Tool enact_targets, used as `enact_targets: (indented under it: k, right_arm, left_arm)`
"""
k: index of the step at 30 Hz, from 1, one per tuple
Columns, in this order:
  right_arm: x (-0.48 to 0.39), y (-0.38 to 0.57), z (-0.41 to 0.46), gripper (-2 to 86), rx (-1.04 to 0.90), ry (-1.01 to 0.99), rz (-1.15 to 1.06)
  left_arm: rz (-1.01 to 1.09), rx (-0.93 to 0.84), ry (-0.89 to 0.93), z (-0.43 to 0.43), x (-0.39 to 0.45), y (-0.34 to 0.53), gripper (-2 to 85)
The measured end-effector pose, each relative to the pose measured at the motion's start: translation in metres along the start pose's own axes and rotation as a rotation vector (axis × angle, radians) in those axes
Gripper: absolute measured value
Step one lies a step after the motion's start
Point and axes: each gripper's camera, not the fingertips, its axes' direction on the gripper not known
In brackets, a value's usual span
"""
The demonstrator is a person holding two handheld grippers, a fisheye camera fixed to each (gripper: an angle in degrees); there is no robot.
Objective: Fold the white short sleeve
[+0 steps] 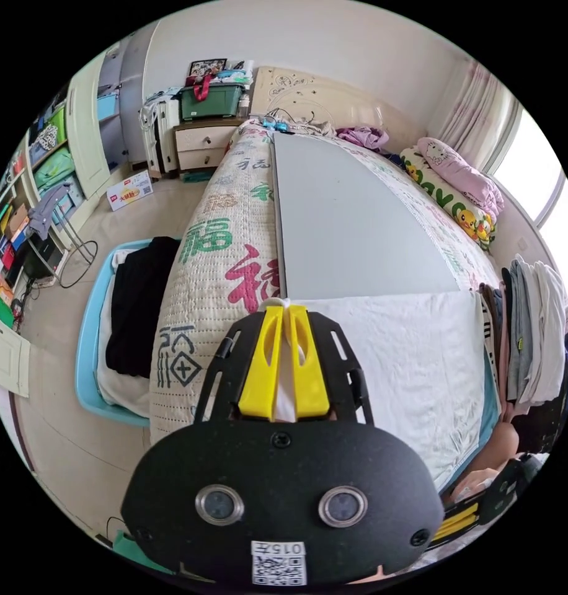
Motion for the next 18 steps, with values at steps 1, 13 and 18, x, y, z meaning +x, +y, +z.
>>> enact_targets:
  k: [1,13,18]
  right_arm:
    - [-0.002,0.002,-0.003,-0.6,0.007,-0.010,-0.009]
    - [-0.003,0.096,-0.113,-0.4,0.151,0.304,0.068]
    - [-0.010,0.177,-0.174,0.3,0.231,0.566,0.436]
  left_arm:
    - [-0.004,-0.002,0.005,-0.001,0.001,0.000,0.5]
    - [0.081,0.080,-0.105,-0.049,0.053,0.022,1.5]
    - [0.216,0.154,0.082,-0.058,0.111,0.030,2.5]
